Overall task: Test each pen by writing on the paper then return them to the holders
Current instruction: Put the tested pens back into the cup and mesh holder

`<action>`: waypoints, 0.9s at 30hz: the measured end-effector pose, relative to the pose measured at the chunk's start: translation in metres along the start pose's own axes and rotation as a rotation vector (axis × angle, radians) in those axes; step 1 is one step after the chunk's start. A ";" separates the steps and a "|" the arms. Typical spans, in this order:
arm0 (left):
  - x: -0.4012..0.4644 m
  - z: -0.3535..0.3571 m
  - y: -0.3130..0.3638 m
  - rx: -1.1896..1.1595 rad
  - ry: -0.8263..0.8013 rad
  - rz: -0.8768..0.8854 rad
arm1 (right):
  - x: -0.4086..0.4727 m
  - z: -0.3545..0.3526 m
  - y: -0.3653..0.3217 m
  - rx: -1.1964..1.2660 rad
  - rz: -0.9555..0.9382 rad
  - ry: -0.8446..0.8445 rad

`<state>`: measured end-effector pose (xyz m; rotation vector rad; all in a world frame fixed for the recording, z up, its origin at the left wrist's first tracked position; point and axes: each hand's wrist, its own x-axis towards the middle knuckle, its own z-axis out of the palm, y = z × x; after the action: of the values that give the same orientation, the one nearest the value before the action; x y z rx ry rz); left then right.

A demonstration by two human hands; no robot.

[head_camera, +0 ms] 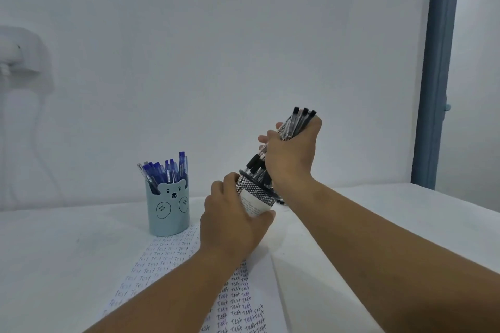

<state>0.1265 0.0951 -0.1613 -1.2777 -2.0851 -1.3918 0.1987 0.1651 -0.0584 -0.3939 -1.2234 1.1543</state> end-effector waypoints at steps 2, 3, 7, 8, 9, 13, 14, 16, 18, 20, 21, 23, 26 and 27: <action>0.001 0.000 0.000 -0.007 0.005 -0.010 | 0.001 -0.002 0.002 -0.070 -0.027 -0.001; 0.001 0.000 0.000 -0.008 0.005 -0.016 | 0.001 -0.004 0.004 -0.114 -0.048 -0.006; 0.001 0.000 0.001 0.017 0.002 -0.011 | 0.002 -0.007 0.011 -0.221 -0.153 -0.040; 0.001 0.000 0.002 0.021 0.000 -0.006 | 0.000 -0.007 0.012 -0.231 -0.180 -0.048; 0.000 0.001 0.002 0.022 -0.003 -0.004 | -0.002 -0.007 0.013 -0.232 -0.203 -0.059; 0.000 0.001 0.002 0.012 -0.007 -0.011 | 0.000 -0.007 0.014 -0.294 -0.151 -0.056; 0.000 0.000 0.002 0.003 -0.005 -0.018 | 0.002 -0.007 0.014 -0.316 -0.110 -0.034; 0.001 -0.001 0.002 -0.018 -0.004 -0.047 | 0.004 -0.009 0.013 -0.353 -0.040 -0.011; 0.002 -0.002 0.001 -0.026 -0.001 -0.075 | 0.002 -0.014 0.011 -0.360 0.017 -0.041; 0.003 -0.002 0.000 -0.026 -0.002 -0.088 | 0.000 -0.020 0.009 -0.305 0.102 -0.098; 0.003 -0.002 0.000 -0.031 -0.002 -0.092 | -0.001 -0.023 0.010 -0.268 0.166 -0.120; 0.003 -0.002 0.000 -0.048 -0.002 -0.095 | 0.000 -0.025 0.010 -0.227 0.291 -0.158; 0.002 -0.002 0.001 -0.067 -0.007 -0.081 | 0.004 -0.029 0.011 -0.342 0.368 -0.273; 0.002 -0.003 0.000 -0.072 -0.006 -0.079 | 0.007 -0.031 0.013 -0.392 0.418 -0.326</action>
<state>0.1247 0.0940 -0.1586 -1.2412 -2.1284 -1.5114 0.2190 0.1867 -0.0757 -0.8091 -1.7163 1.3665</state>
